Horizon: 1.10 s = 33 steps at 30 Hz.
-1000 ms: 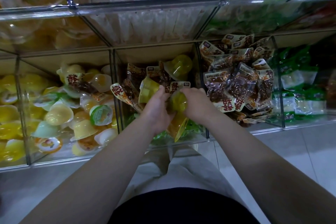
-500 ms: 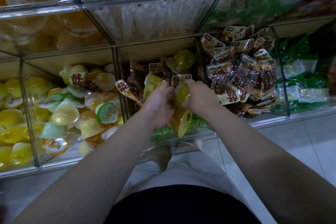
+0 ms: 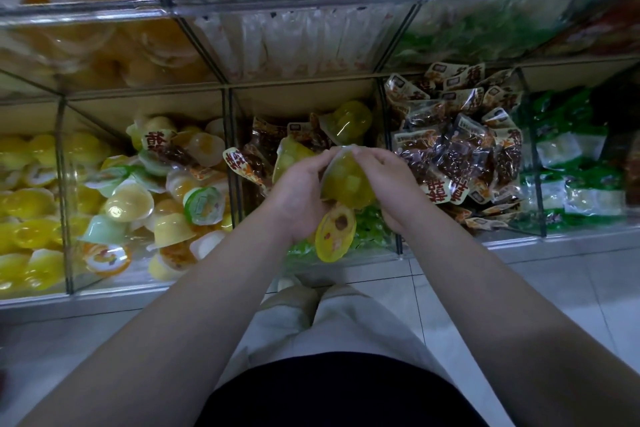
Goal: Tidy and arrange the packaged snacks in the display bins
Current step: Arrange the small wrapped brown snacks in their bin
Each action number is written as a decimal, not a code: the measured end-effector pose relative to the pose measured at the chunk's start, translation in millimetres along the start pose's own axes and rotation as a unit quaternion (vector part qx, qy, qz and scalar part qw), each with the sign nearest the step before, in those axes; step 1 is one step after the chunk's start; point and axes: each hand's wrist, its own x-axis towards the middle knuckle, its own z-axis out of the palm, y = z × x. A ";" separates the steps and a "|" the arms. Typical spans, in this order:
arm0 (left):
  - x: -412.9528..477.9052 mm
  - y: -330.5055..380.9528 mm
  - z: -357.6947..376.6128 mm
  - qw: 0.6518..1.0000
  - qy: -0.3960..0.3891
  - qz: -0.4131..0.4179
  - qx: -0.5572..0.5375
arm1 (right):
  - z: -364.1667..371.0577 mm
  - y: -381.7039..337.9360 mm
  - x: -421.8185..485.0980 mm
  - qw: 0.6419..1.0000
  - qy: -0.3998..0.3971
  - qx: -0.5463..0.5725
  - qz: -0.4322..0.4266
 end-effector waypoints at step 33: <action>-50.4 -32.2 1.4 0.969 0.230 0.086 0.033 | 4.7 7.2 -47.5 0.987 -0.155 0.036 0.026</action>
